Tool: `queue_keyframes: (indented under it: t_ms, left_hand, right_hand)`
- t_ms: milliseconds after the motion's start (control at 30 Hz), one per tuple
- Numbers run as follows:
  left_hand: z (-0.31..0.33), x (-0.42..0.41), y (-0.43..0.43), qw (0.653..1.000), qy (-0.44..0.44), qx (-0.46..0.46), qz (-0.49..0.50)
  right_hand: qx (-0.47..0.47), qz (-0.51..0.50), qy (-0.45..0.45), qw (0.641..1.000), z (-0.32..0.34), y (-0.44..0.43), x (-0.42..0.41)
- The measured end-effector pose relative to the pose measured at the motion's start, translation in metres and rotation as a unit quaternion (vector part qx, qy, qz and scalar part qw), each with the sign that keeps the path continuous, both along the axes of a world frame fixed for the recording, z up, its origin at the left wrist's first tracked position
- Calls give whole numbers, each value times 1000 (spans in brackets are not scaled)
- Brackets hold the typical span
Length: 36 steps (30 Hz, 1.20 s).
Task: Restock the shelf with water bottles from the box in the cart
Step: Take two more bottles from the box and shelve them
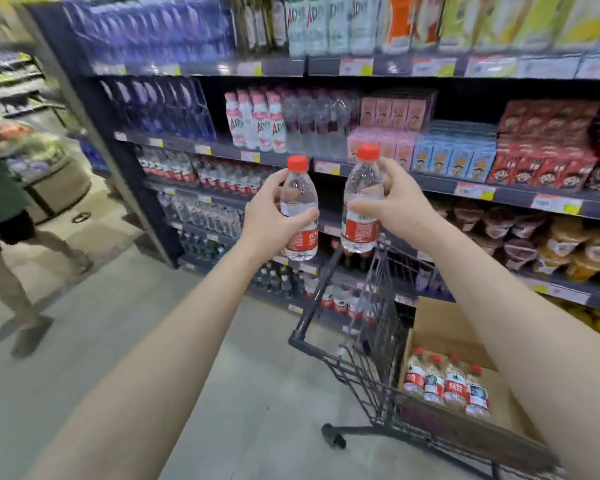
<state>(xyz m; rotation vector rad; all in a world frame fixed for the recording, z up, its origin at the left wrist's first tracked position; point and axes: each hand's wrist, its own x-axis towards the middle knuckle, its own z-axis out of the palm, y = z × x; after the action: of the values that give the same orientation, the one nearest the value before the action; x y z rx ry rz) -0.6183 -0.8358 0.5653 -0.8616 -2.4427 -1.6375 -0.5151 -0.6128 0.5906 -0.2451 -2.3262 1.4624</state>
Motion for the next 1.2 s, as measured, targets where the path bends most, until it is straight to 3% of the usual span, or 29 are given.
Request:
queue_keyframes:
  t_ms: [500,1200]
  left_hand:
    - [7,-245,-175,999,17,-32,-39]
    - [-42,-497,-106,994,0,-50,-102]
  right_hand:
    - [14,-37,-14,999,4,-181,-248]
    - [27,-111,-55,992,-45,-134,-461]
